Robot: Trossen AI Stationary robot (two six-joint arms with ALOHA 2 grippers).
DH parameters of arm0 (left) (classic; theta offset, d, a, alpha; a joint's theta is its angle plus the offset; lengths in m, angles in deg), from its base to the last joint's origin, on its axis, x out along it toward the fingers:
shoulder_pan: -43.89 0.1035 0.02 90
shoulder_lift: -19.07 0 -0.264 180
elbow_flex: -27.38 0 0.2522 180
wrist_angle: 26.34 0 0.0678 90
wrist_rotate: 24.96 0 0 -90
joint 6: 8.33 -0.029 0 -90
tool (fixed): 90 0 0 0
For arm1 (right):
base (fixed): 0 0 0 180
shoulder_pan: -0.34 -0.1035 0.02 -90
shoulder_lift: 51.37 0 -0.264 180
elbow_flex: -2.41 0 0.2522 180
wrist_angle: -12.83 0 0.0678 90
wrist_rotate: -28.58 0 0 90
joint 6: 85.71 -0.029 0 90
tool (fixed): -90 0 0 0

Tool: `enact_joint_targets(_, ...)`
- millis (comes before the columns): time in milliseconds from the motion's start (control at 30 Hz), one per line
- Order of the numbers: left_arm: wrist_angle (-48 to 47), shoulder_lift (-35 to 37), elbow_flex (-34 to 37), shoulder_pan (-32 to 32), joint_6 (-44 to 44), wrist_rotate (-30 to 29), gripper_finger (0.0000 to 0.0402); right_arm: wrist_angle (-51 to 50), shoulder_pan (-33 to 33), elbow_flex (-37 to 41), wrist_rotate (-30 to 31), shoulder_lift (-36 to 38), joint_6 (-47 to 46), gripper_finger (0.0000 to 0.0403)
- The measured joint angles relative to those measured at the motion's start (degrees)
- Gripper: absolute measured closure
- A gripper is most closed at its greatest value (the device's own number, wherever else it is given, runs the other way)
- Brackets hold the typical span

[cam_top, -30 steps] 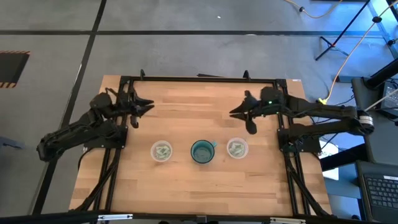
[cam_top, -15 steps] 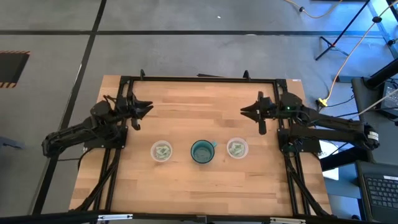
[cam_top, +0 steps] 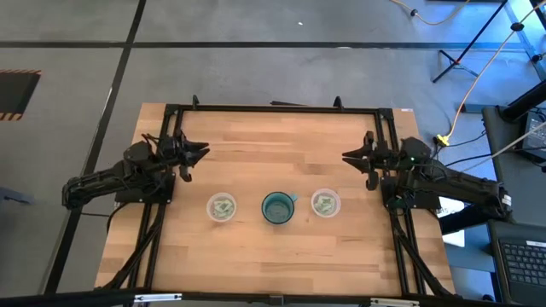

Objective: Pick and place Stevia / Truvia into bins
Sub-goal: Return to Home Position

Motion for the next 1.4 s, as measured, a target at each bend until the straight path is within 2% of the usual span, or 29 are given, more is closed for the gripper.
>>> enact_joint_targets(200, 0.12, 0.0, 0.23, -1.42, -0.8, -2.56, 0.0311, -1.11, 0.0, 2.16, 0.01, 6.87, -0.03, 0.0328)
enact_joint_targets(500, 8.13, 0.24, 7.43, -2.08, 1.44, -2.94, 0.0311, -4.56, 0.0, 2.93, 0.01, 13.97, -0.02, 0.0328)
enact_joint_targets(800, 7.0, 0.26, 7.43, -2.08, 1.45, -4.02, 0.0307, -9.77, 0.0, 2.93, 0.01, 17.15, 0.11, 0.0328)
enact_joint_targets(1067, 2.78, 0.19, 7.43, -2.08, 3.04, -5.2, 0.0308, -9.26, 0.0, 3.82, 0.12, 17.1, 1.31, 0.0328)
enact_joint_targets(1300, 2.77, 0.13, 7.43, -2.08, 6.05, -5.08, 0.0309, 0.33, -0.02, 9.42, 6.0, 17.09, 0.66, 0.0328)
enact_joint_targets(1400, 2.77, 0.13, 7.43, -2.08, 6.04, -5.08, 0.031, 4.56, -0.02, 11.73, 11.53, 17.09, 0.04, 0.0328)
